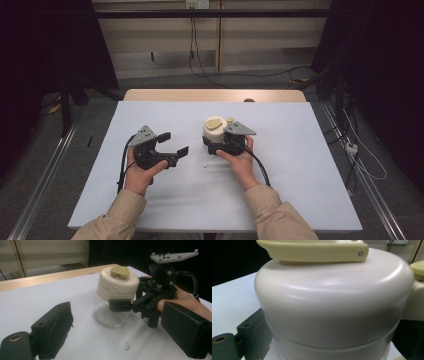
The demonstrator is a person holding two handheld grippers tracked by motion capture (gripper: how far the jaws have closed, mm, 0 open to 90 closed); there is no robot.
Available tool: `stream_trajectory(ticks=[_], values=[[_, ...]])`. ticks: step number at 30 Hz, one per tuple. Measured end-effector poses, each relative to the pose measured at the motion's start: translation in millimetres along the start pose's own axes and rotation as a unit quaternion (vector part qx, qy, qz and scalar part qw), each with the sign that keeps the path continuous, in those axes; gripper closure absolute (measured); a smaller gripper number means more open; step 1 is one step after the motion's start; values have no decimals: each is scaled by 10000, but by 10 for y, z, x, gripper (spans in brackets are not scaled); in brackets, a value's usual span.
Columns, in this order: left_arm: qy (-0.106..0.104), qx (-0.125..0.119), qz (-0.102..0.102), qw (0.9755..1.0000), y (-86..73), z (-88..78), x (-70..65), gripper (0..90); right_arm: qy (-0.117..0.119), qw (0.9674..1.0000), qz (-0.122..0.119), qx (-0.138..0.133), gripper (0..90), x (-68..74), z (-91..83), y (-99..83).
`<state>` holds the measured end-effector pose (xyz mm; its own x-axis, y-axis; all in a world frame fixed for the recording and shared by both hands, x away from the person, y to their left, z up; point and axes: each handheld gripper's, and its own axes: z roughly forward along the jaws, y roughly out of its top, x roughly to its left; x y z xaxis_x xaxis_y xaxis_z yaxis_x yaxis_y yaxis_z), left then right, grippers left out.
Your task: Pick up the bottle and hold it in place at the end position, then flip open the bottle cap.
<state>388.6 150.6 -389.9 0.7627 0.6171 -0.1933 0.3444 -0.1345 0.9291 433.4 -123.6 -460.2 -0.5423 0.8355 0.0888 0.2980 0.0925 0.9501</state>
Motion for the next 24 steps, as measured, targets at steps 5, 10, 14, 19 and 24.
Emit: stream_trajectory(ticks=[5,10,14,19,24], values=[[-22,57,72,10000,65,47,-10,111,9,10000,3,-13,56,0,1,-3],[-24,132,69,9999,62,105,1,155,-10,10000,-6,5,55,3,-2,-1],[-95,175,-4,9998,77,136,28,221,-16,10000,4,22,55,4,0,4],[-84,267,51,9996,102,181,35,326,-6,10000,7,14,55,2,0,2],[-93,365,-30,9993,115,260,56,444,-2,10000,10,22,55,0,0,4]])
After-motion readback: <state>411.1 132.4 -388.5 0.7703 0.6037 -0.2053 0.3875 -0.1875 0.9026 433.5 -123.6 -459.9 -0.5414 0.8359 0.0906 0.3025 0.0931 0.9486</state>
